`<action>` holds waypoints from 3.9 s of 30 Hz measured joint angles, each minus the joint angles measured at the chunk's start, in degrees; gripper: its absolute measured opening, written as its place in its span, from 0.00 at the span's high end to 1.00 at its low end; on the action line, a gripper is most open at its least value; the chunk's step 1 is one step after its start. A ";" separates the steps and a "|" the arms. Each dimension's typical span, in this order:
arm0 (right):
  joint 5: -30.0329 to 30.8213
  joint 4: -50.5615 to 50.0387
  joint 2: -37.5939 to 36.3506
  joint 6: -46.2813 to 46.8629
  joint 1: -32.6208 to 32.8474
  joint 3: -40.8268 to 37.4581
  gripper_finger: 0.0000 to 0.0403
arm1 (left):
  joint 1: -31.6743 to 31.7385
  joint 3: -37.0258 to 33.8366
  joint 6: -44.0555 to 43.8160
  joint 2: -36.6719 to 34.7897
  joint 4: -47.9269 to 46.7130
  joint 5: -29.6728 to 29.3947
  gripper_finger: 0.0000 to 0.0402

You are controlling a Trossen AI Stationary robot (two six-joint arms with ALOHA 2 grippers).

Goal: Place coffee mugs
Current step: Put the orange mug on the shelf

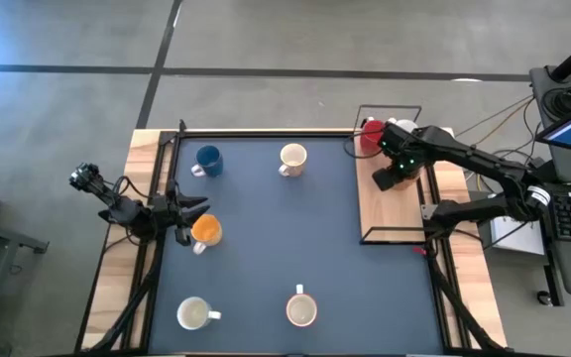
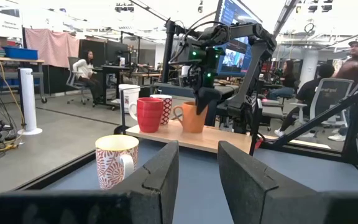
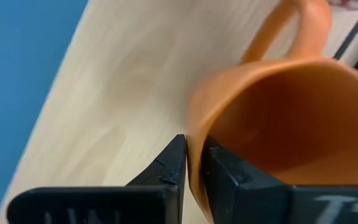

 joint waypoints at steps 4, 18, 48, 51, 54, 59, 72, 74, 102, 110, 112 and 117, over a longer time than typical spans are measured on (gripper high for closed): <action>1.74 0.26 0.00 -2.28 -0.02 0.00 0.92 | -0.01 -0.02 0.00 0.00 0.00 0.00 0.76; 3.28 3.33 0.02 -13.08 -0.42 -0.02 0.92 | 0.01 -0.01 0.00 0.00 0.00 0.00 0.76; 7.78 5.50 0.33 -20.95 -0.79 0.02 0.87 | 0.01 -0.02 0.00 0.00 0.00 0.00 0.76; 7.93 5.36 0.33 -20.68 -0.79 0.02 0.83 | -0.01 -0.01 0.00 0.00 0.01 0.00 0.76; 7.91 5.31 0.31 -18.97 -0.79 0.02 0.79 | 0.00 -0.01 0.00 0.00 0.02 0.00 0.76; 7.33 4.35 0.12 -16.98 -0.74 0.51 0.77 | -0.01 -0.02 0.00 0.00 0.02 0.00 0.76; 1.22 0.66 0.13 -7.77 0.52 8.41 0.81 | -0.01 -0.01 0.00 0.00 0.01 0.00 0.76; 0.75 0.44 0.13 -6.23 1.49 8.08 0.81 | 0.00 -0.01 0.00 0.00 0.01 0.00 0.76; 8.14 -2.15 0.20 -3.63 2.71 3.54 0.82 | 0.00 0.00 0.00 0.00 0.01 0.00 0.76; 9.24 -2.17 0.20 -3.33 2.73 3.54 0.82 | 0.01 -0.01 0.00 0.00 0.01 0.00 0.76; 9.10 -2.20 0.19 -3.33 2.75 3.54 0.82 | 0.01 -0.02 0.00 0.00 0.00 0.00 0.76; 5.84 -3.10 -0.34 -4.33 2.75 4.92 0.82 | 0.00 -0.02 0.00 0.00 0.01 0.00 0.76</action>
